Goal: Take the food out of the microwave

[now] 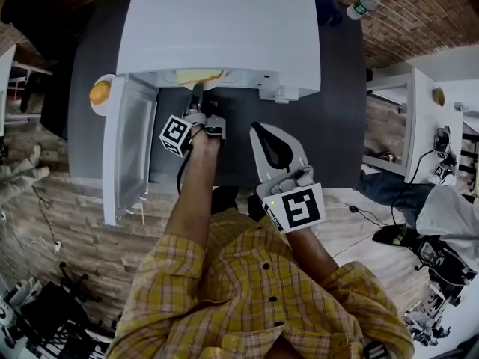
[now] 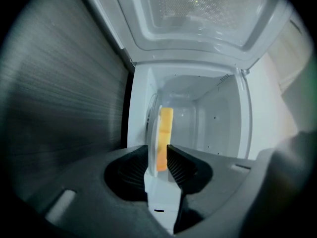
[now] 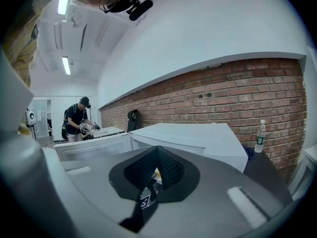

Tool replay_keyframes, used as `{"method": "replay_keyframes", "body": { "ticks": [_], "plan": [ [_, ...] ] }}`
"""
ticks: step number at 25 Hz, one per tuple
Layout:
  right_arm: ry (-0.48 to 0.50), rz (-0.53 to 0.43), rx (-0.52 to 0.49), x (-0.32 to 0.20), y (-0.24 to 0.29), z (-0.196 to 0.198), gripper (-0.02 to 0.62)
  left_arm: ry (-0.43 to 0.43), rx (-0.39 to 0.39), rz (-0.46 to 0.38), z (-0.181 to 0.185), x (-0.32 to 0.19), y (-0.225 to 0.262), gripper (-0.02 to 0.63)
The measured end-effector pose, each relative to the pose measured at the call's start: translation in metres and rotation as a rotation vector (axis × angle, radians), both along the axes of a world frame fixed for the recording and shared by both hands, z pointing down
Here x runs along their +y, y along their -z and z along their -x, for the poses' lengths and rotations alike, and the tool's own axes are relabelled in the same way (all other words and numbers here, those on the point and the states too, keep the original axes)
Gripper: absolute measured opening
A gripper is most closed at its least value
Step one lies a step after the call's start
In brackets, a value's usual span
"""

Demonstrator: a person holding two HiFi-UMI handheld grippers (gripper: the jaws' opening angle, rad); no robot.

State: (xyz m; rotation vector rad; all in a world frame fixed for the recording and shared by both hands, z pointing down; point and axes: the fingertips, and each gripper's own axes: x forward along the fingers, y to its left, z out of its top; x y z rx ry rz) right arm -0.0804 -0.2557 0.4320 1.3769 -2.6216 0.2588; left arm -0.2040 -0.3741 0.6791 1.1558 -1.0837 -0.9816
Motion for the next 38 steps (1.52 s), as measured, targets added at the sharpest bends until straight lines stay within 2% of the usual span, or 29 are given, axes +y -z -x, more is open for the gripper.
{"method": "replay_keyframes", "body": {
  "ticks": [3,7,9,10,20,30,38],
  "plan": [
    [-0.01,-0.003,-0.002,0.0,0.001,-0.003,0.003,0.003,-0.004,0.004,0.001,-0.002,-0.001,0.089],
    [-0.017,-0.01,0.0,0.0,0.003,-0.007,0.003,0.005,-0.002,0.007,0.001,-0.004,-0.002,0.08],
    [-0.019,-0.012,0.004,0.001,0.004,-0.008,0.003,0.0,-0.017,0.014,0.0,-0.004,-0.003,0.021],
    [-0.019,-0.014,0.005,0.001,0.004,-0.008,0.003,0.002,-0.026,0.016,0.0,-0.003,-0.003,0.015],
    [-0.027,-0.024,0.011,0.006,0.01,-0.017,0.003,0.012,-0.013,-0.002,0.001,0.003,0.004,0.012],
    [-0.01,-0.04,-0.009,0.02,0.019,-0.023,0.003,-0.027,-0.066,-0.036,-0.006,0.023,0.031,0.011],
    [-0.007,-0.068,-0.034,0.033,0.032,-0.032,0.003,0.018,-0.055,-0.016,-0.003,0.055,0.068,0.011]
  ]
}}
